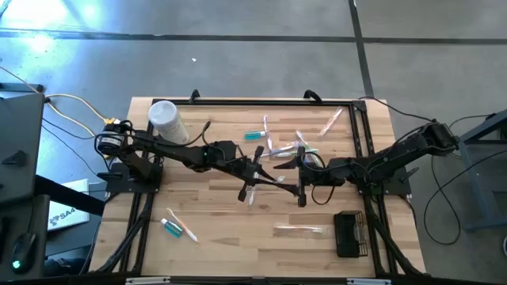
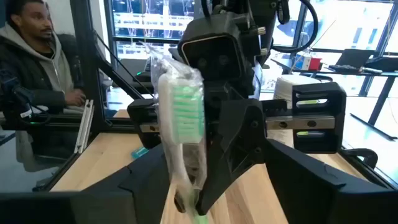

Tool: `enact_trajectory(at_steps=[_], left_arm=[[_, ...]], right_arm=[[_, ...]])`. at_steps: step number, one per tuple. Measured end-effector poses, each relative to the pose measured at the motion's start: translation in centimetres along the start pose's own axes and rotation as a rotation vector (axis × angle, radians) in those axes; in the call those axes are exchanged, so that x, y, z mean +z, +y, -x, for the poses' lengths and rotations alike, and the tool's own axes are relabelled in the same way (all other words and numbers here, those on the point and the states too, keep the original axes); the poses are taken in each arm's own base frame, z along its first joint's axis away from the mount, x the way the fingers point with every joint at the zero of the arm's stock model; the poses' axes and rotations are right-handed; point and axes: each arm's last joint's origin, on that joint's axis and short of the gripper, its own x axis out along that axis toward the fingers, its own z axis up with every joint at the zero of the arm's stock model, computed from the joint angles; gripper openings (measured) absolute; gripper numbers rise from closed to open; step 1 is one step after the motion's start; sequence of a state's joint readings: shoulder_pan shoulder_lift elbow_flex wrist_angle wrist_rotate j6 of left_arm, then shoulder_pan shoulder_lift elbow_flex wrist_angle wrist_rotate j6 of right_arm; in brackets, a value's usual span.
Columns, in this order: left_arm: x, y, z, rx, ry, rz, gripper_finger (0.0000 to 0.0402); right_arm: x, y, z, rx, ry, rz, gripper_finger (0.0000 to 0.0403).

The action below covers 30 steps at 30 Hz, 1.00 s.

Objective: Pick & Place toothbrushing station
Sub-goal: Put the bottom green toothbrush into the black mesh

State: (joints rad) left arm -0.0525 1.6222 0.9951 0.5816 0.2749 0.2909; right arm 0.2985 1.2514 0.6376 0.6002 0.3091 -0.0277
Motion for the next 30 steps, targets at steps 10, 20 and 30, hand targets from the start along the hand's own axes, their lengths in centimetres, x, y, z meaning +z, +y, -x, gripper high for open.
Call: enact_trajectory(at_steps=[10,20,30], left_arm=[[0.0,0.0,0.0,0.016,0.004,0.0,0.0011],[-0.1,0.1,0.0,0.023,0.017,0.002,0.0015],[-0.2,0.0,0.0,0.016,0.03,0.093,0.0157]], right_arm=[[0.0,0.2,0.0,0.063,-0.001,0.055,0.0083],[-0.1,0.2,0.0,0.059,0.008,0.109,0.0012],[0.7,2.0,2.3,0.068,0.053,0.082,0.001]])
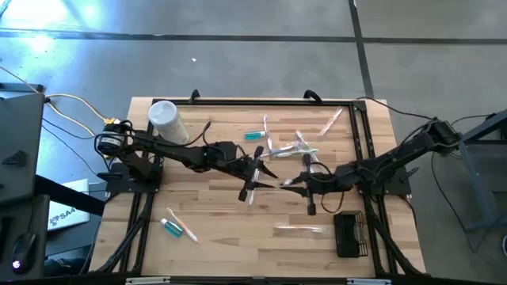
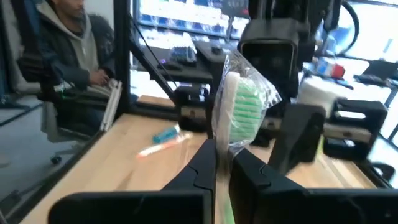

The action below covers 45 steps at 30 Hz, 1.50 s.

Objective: Pick & Place toothbrushing station
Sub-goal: Put the bottom green toothbrush into the black mesh

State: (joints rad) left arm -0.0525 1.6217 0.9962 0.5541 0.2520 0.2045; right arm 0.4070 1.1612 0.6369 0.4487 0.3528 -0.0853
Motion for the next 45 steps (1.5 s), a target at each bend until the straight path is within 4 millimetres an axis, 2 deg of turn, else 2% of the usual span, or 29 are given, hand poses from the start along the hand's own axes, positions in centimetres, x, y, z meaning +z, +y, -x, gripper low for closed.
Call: enact_trajectory(at_steps=[4,8,13,19,26,34,41,45], left_arm=[[-0.5,-0.1,0.0,-0.009,0.047,0.02,0.0203],[-0.9,-0.2,0.0,-0.018,0.092,0.032,0.0229],[-1.5,-0.3,0.1,-0.03,0.15,0.048,0.0236],[-2.1,-0.5,0.3,-0.043,0.22,0.068,0.0237],[-2.4,-0.6,0.3,-0.046,0.252,0.096,0.0237],[-2.5,-0.6,0.4,-0.049,0.266,0.1,0.0237],[-2.6,-0.6,0.4,-0.051,0.275,0.101,0.0237],[-2.7,-0.7,0.4,-0.054,0.281,0.089,0.0237]], right_arm=[[1.4,1.1,2.6,-0.038,-0.015,-0.061,0.001],[2.9,2.2,5.5,0.0,-0.061,-0.165,0.001],[4.6,3.2,8.4,0.12,-0.002,-0.33,0.001],[6.8,4.6,10.3,0.175,0.171,-0.433,0.001],[8.4,5.9,10.6,-0.004,0.341,-0.647,0.001],[9.5,8.1,9.7,-0.067,0.502,-0.771,0.001],[7.7,9.1,9.7,-0.221,0.787,-0.956,0.001],[7.1,9.6,9.4,-0.284,0.836,-1.027,0.001]])
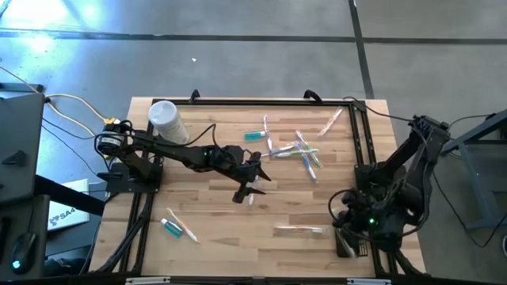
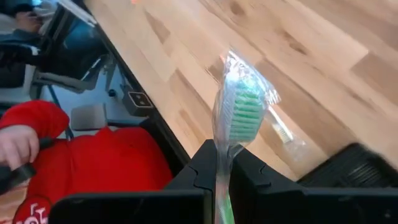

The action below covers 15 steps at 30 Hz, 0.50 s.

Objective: Pick & Place toothbrushing station
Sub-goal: Put the bottom green toothbrush into the black mesh

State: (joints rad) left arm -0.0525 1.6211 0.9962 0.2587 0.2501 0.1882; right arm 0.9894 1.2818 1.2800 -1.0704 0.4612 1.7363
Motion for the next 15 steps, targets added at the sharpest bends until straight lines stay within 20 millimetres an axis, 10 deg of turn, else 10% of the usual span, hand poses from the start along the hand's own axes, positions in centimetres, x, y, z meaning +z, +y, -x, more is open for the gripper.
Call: enact_trajectory(at_steps=[15], left_arm=[[0.0,0.0,0.0,0.001,-0.004,-0.151,0.0237]], right_arm=[[-1.4,-0.2,-3.3,-0.206,-0.06,-0.031,0.001]])
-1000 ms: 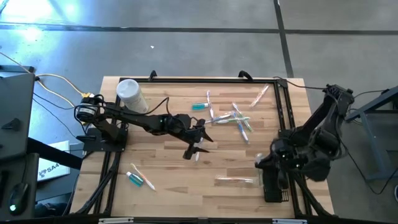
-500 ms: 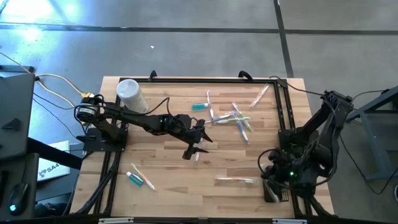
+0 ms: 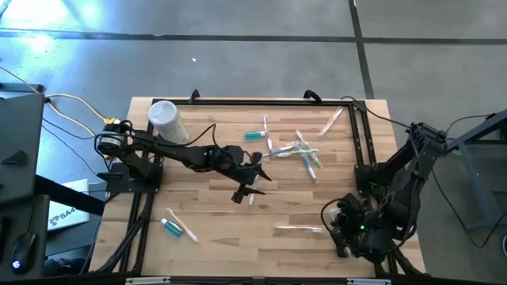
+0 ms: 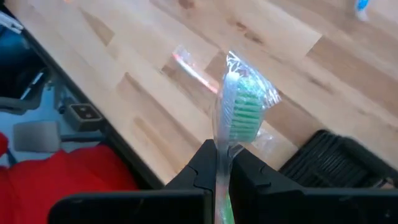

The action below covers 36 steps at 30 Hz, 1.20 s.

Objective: Pick & Place toothbrushing station
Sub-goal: Put the bottom green toothbrush into the black mesh

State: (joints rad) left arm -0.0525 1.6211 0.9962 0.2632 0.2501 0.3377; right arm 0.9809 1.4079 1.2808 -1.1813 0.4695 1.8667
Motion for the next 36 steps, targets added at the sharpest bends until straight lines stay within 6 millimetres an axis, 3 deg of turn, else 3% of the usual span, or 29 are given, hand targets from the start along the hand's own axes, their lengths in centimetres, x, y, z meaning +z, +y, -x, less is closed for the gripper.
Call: enact_trajectory(at_steps=[11,22,36], left_arm=[[0.1,0.0,0.0,0.003,-0.01,-0.009,0.0237],[-0.1,0.0,0.0,-0.002,0.004,0.002,0.0237],[-0.1,0.0,0.0,-0.002,0.004,0.007,0.0237]], right_arm=[[-0.2,-0.2,-0.7,-0.073,0.03,0.021,0.001],[-0.1,-0.8,-0.5,-0.11,-0.054,0.069,0.001],[-2.4,0.2,-3.1,-0.162,-0.064,0.06,0.001]])
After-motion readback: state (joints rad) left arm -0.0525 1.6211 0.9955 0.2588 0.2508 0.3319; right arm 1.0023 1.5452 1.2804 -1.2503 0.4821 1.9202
